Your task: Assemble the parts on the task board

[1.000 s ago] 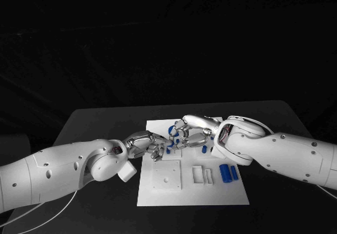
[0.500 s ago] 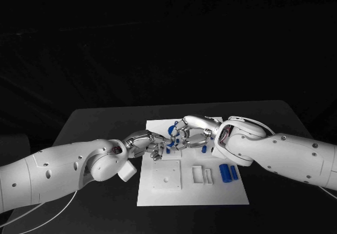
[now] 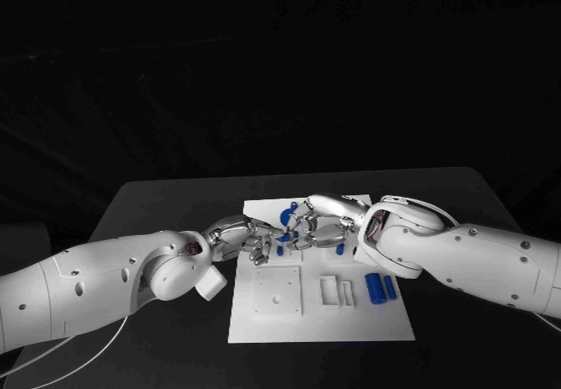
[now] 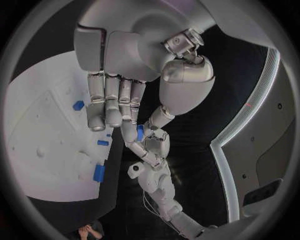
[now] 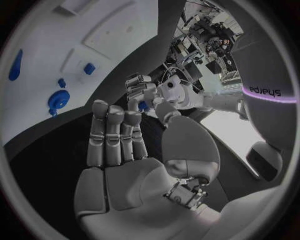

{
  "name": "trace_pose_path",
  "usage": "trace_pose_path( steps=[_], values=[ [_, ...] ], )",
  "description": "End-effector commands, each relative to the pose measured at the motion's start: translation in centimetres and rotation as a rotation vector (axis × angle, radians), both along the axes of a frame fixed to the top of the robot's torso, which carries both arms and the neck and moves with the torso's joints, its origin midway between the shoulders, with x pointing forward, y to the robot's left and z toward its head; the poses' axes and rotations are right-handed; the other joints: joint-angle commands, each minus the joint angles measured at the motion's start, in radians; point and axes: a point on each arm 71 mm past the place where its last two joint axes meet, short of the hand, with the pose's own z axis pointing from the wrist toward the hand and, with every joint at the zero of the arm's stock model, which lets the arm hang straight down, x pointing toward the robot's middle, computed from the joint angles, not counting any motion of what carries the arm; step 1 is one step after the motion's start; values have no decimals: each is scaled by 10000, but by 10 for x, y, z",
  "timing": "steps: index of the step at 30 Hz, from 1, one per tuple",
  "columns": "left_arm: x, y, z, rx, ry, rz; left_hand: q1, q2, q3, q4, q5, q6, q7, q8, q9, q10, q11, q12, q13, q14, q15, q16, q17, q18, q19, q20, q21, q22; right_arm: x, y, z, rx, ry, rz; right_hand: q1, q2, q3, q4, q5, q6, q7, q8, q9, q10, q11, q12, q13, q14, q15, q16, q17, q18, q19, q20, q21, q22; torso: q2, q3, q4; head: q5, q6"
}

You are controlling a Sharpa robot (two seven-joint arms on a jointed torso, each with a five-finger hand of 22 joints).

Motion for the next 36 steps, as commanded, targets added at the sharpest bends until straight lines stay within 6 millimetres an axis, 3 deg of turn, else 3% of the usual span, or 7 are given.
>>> trace_pose_path(
  steps=[1,10,15,28,32,33,36],
  values=[
    [1,0,2,-136,-136,58,428,359,7,-73,51,28,-25,111,181,88,-34,45,13,116,-226,50,13,-23,70,-1185,37,185,0,-1,-1,-88,-94,-48,37,13,-67,20,1,-43,13,-37,-23,-40,-27,-44,12,25,-61,50,152,157,-31,-61,41,-11,2,0,7,-10,4],
    [4,5,-1,920,-608,459,541,239,11,-76,130,51,-65,230,206,160,-78,101,30,189,-270,102,27,-4,139,-1225,102,184,6,-13,1,344,11,-484,-92,-57,-349,16,197,-165,73,-155,-67,-150,40,-146,3,-76,-26,-29,123,157,-129,-19,-42,-61,-2,-2,3,10,-10],
    [10,18,-1,2023,-732,1233,643,-18,-15,-68,796,218,-187,451,212,427,-201,188,39,449,-397,164,25,48,376,-1318,229,159,23,-36,12,1137,-12,-1404,-175,-63,-566,29,342,-229,118,-233,-101,-227,75,-221,-10,-151,11,-97,99,157,-208,19,-107,-100,-13,5,10,39,-1],
    [36,25,23,5649,-1279,1722,677,-260,-37,-72,1376,540,-366,685,112,924,-384,140,-43,960,-587,130,-31,136,786,-1463,392,109,74,-90,44,2481,-405,-3565,-102,14,-607,39,652,-473,253,-480,-242,-493,207,-496,-106,-412,153,-377,-35,157,-503,191,-372,-243,-15,-4,-7,86,-36],
    [45,21,32,6801,-1960,2031,668,-435,-47,-65,1548,754,-447,754,25,1219,-480,39,-110,1270,-675,25,-82,181,1013,-1527,422,49,89,-107,55,3530,-223,-4442,-126,-15,-491,78,766,-898,432,-759,-405,-1005,428,-1100,-451,-932,383,-933,-378,94,-1091,429,-844,-444,-11,-1,14,72,-89],
    [46,19,33,7136,-2219,2069,683,-496,-45,-64,1608,828,-478,780,10,1307,-507,30,-117,1353,-707,18,-82,195,1077,-1545,440,41,93,-111,59,3728,-219,-4612,-164,-42,-372,72,889,-1206,634,-922,-486,-1379,588,-1720,-863,-1394,644,-1484,-766,-40,-1639,621,-1312,-656,-13,-2,17,81,-95],
    [46,15,31,7840,-2490,2101,727,-742,-35,-51,1943,1156,-602,799,-31,1650,-615,-88,-169,1662,-831,-49,-77,241,1316,-1597,492,-6,102,-118,66,4152,-245,-4932,-202,-15,-171,65,990,-1557,836,-1068,-566,-1802,824,-2969,-1815,-1946,1093,-2484,-1678,-178,-2410,898,-2080,-1075,-25,2,14,111,-119]
  ],
)
